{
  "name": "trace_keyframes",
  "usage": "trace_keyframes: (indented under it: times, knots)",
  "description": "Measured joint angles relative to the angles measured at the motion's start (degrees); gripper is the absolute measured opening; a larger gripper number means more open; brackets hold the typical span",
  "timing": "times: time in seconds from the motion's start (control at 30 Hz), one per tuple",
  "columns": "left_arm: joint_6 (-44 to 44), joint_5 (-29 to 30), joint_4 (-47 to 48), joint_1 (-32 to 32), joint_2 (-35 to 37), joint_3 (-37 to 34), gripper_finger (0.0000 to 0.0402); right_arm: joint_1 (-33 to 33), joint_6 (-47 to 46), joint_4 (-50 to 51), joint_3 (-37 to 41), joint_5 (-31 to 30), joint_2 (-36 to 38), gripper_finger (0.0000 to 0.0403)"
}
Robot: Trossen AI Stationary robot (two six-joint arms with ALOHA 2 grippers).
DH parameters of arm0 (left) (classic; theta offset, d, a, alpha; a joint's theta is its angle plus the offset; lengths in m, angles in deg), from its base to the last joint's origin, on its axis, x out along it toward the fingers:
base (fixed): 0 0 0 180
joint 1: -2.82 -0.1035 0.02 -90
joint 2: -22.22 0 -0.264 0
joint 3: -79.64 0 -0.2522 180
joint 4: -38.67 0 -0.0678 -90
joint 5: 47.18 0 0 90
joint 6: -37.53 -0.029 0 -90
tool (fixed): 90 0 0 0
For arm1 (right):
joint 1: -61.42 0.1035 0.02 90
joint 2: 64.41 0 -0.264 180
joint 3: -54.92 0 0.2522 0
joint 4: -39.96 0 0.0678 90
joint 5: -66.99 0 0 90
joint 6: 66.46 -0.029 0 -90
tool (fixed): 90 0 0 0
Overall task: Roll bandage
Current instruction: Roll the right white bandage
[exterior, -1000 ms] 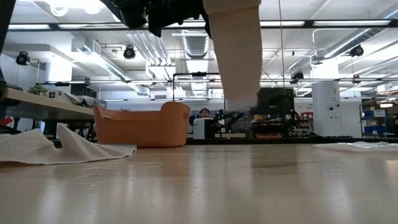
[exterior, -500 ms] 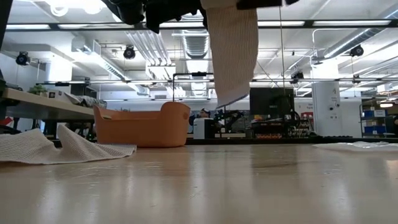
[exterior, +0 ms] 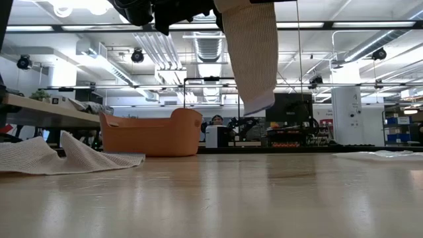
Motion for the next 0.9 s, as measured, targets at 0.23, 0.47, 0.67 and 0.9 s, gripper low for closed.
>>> trace_keyframes:
  times: [0.23,0.47,0.67,0.9]
  knots:
    - [-5.4,-0.1,0.4,0.0,0.2,-0.1,0.0177,0.3,-2.3,-0.1,0.0,0.8,-0.1,0.0045]
    - [-6.4,1.4,0.3,0.0,0.7,-0.1,0.0250,0.3,-3.7,-0.8,-0.1,1.7,-0.1,0.0017]
    - [-9.1,1.1,1.2,0.0,1.7,-0.1,0.0294,0.3,-5.2,-2.1,-0.1,4.6,-0.1,0.0015]
    - [-24.1,3.0,15.7,-0.2,9.2,1.7,0.0329,0.3,-11.8,-2.1,-0.2,4.9,0.9,0.0014]
